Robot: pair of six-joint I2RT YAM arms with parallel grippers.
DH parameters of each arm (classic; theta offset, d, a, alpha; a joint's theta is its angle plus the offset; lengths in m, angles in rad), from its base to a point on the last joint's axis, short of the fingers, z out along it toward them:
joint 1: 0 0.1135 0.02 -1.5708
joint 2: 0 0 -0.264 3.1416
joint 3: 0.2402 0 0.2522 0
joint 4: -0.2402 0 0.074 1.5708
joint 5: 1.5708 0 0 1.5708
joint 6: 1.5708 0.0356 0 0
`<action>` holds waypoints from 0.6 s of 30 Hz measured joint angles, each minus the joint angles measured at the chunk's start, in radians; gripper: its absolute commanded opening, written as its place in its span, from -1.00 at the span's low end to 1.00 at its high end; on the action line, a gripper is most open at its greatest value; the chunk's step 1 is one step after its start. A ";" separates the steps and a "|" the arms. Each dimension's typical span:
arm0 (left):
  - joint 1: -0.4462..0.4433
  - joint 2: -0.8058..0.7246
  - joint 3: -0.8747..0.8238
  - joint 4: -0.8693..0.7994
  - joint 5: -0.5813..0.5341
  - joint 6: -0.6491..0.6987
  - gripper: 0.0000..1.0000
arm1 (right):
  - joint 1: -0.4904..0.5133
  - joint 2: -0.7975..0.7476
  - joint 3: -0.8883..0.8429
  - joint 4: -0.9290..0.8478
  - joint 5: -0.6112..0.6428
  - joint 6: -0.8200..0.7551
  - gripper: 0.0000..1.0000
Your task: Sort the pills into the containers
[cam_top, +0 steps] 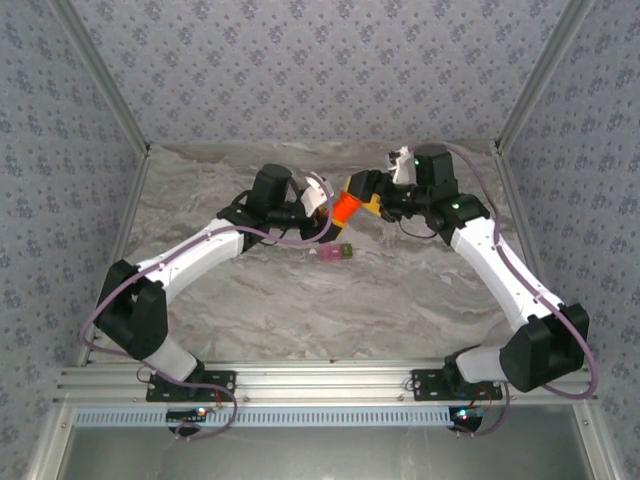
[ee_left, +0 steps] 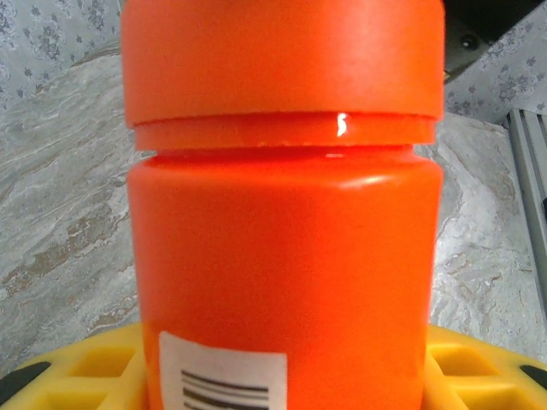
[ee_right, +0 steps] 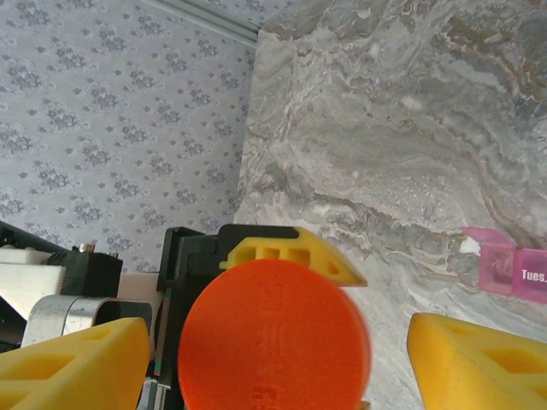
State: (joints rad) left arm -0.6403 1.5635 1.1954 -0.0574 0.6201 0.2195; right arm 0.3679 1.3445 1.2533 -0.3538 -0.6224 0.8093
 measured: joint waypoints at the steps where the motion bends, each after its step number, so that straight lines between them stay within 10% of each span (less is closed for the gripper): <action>1: 0.000 0.000 0.000 0.000 0.000 0.000 -1.00 | 0.008 0.000 0.007 -0.007 0.008 0.004 0.58; 11: 0.000 0.000 0.000 -0.002 0.000 0.000 -1.00 | 0.030 0.035 0.034 -0.026 0.040 0.015 0.31; 18: 0.002 0.000 0.000 -0.022 -0.003 0.000 -1.00 | 0.034 0.045 0.036 -0.037 0.043 0.005 -0.23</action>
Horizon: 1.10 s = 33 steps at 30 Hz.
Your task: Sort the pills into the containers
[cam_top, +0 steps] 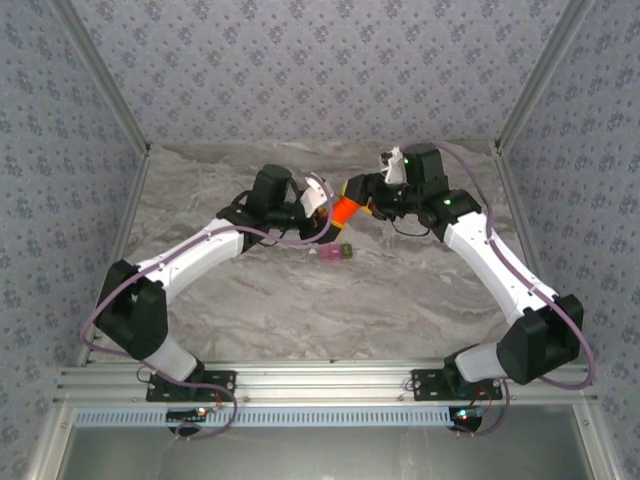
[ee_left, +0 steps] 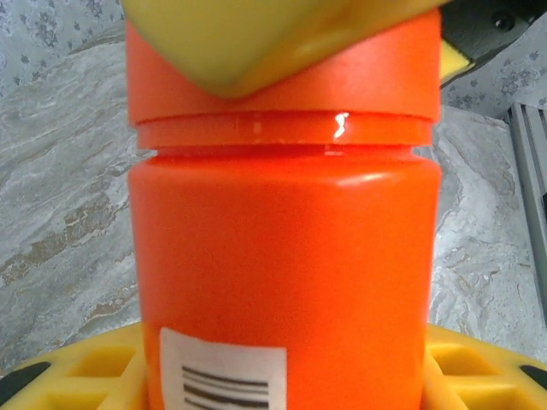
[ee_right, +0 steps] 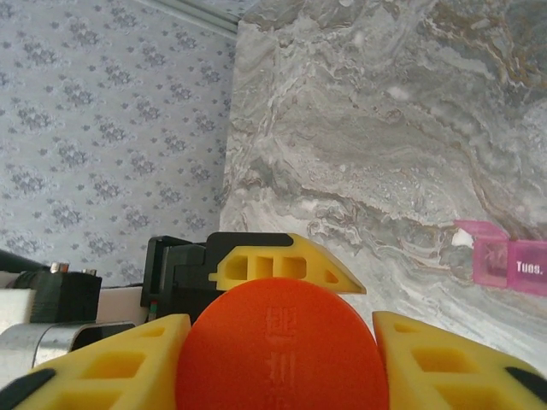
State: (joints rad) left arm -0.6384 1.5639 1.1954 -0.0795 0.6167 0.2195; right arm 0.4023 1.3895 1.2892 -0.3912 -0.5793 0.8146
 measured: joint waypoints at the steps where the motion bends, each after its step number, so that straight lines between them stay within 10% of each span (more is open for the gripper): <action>1: 0.002 0.000 0.000 -0.001 0.000 0.000 -1.00 | 0.000 0.000 0.000 -0.002 0.000 -0.002 -0.27; 17: 0.006 0.000 0.000 0.018 0.005 0.007 -1.00 | -0.104 0.114 0.071 -0.002 -0.387 -0.641 -0.29; 25: 0.005 0.000 0.000 0.026 0.012 0.006 -1.00 | -0.144 0.092 0.012 0.068 -0.453 -0.616 0.52; 33: 0.012 0.000 0.000 0.021 0.012 0.007 -1.00 | -0.166 0.026 0.007 0.037 -0.282 -0.328 0.56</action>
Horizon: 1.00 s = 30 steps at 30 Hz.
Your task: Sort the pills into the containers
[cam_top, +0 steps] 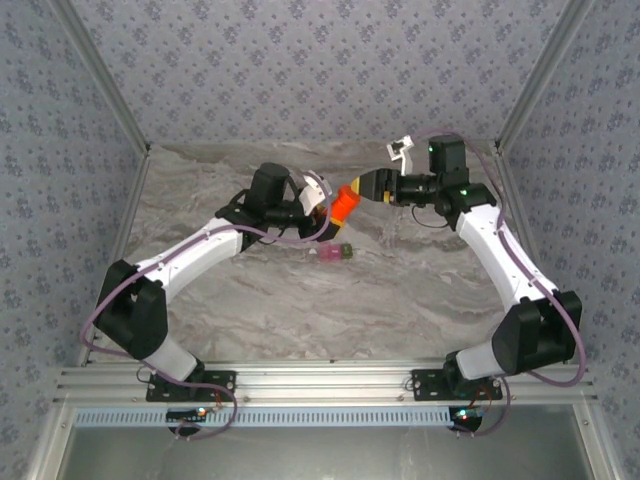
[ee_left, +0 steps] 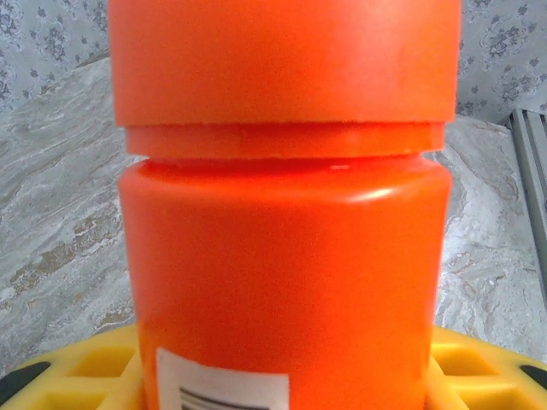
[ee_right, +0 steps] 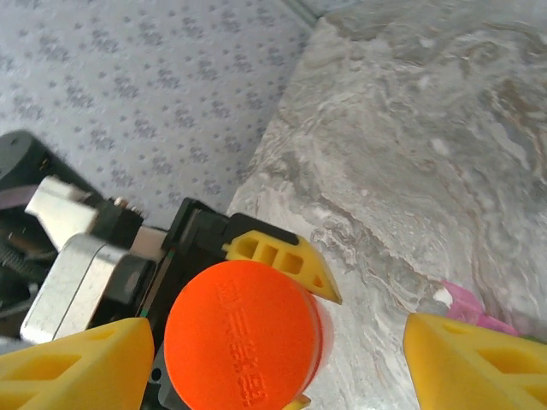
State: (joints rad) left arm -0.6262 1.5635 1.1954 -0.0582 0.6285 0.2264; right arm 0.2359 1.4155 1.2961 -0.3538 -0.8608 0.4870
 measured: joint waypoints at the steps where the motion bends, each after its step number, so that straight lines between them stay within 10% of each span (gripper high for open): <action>1: 0.000 0.000 0.000 -0.002 0.000 0.000 -1.00 | 0.000 -0.006 -0.004 -0.002 0.017 0.042 0.56; 9: 0.000 0.000 0.000 -0.021 0.000 0.000 -1.00 | 0.098 -0.041 -0.011 -0.063 0.194 0.267 0.57; 30: 0.005 0.000 0.000 -0.037 0.000 0.000 -1.00 | 0.190 0.016 0.089 -0.145 0.305 0.284 0.28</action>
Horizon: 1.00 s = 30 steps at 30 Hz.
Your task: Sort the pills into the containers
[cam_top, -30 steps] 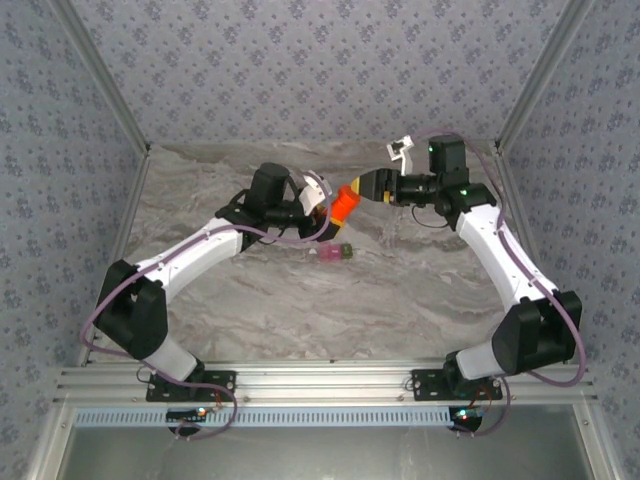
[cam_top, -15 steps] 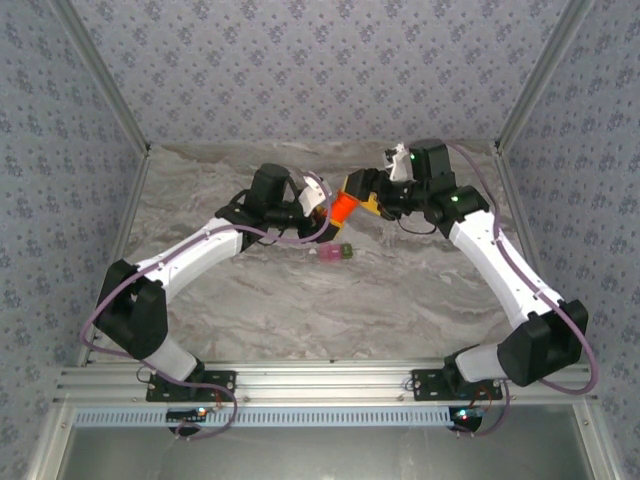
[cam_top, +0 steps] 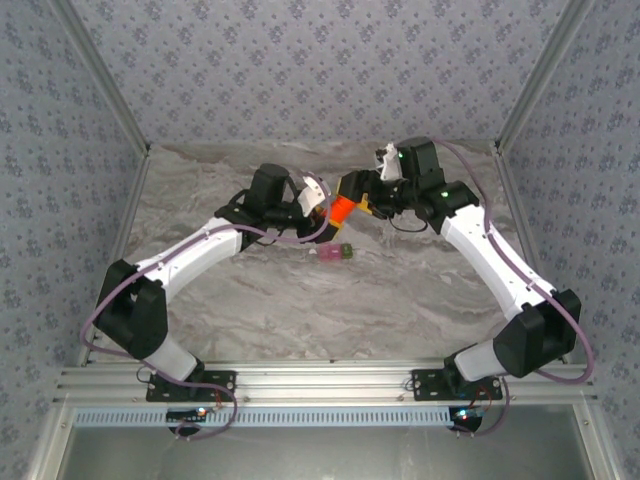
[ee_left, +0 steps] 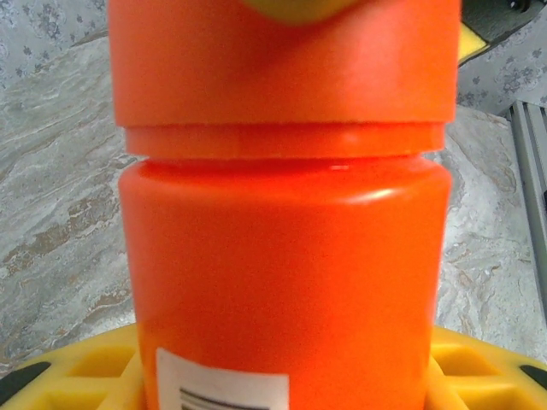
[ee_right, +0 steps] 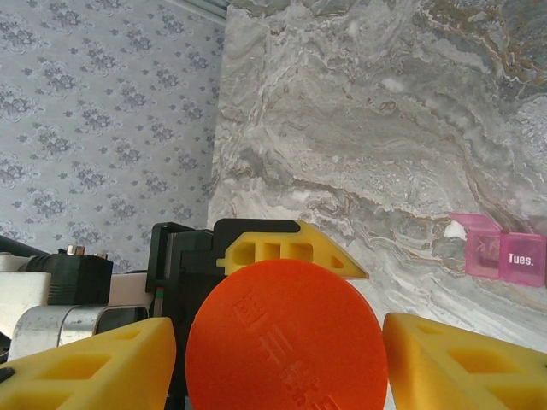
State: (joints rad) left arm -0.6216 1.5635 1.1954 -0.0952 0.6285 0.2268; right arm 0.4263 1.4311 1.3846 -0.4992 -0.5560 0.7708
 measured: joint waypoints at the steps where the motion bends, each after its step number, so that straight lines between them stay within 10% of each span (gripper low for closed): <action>1: 0.000 0.000 0.000 0.000 0.000 0.000 -1.00 | 0.000 0.002 0.000 0.000 0.001 -0.001 0.20; 7: 0.001 0.000 0.000 -0.017 -0.005 0.000 -1.00 | -0.001 0.009 0.004 -0.009 0.002 -0.019 -0.28; 17: 0.003 0.000 0.001 -0.037 0.008 0.001 -1.00 | -0.069 0.041 0.019 -0.002 -0.168 -0.422 -0.26; 23: 0.003 -0.001 0.001 -0.043 0.010 0.005 -1.00 | -0.107 0.108 0.076 -0.050 -0.238 -0.578 0.16; 30: 0.003 -0.001 0.005 -0.048 0.013 0.029 -1.00 | -0.161 0.098 0.037 -0.028 -0.209 -0.344 0.36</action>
State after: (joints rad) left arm -0.6189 1.5627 1.2003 -0.1436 0.6411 0.2562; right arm 0.2649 1.5295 1.4220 -0.5274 -0.7654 0.4263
